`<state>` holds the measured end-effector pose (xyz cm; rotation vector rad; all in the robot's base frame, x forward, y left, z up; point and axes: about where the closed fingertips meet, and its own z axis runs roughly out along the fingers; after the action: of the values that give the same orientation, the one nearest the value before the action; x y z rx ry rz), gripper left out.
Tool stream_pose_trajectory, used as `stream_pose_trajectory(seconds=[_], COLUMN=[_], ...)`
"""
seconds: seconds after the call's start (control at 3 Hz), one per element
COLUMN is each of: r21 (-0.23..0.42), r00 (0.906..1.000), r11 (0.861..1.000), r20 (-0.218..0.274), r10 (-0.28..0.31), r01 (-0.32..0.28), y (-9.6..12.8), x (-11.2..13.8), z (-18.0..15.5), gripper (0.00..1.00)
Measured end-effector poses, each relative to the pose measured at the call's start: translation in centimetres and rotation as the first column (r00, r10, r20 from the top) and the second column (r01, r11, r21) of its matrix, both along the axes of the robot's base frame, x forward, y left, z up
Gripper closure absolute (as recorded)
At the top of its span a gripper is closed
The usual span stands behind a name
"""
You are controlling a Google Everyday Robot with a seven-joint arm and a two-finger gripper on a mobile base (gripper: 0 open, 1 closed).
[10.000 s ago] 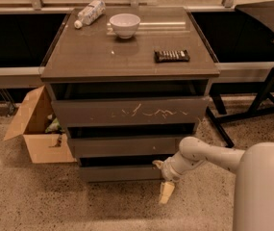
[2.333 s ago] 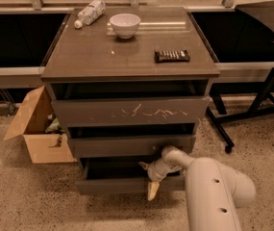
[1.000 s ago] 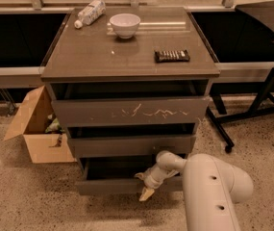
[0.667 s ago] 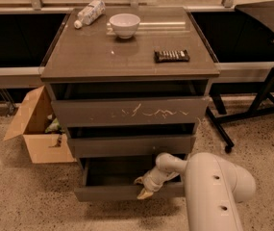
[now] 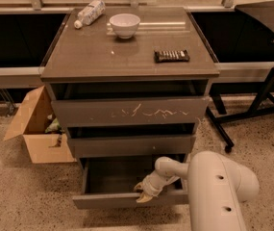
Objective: Open bottom drawer
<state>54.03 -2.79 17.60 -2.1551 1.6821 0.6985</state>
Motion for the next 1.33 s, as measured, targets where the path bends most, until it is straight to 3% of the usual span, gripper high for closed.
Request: stream_pose_trajectory(seconds=[0.67,1.33], r21=[0.0,0.0], r00=[1.0,1.0], r11=[1.0,1.0], r20=[0.0,0.0], r10=[0.0,0.0], r01=[0.0,0.0], y=[0.0,0.01], x=[0.0,-0.01], z=[0.0,-0.01], gripper=[0.58,0.03])
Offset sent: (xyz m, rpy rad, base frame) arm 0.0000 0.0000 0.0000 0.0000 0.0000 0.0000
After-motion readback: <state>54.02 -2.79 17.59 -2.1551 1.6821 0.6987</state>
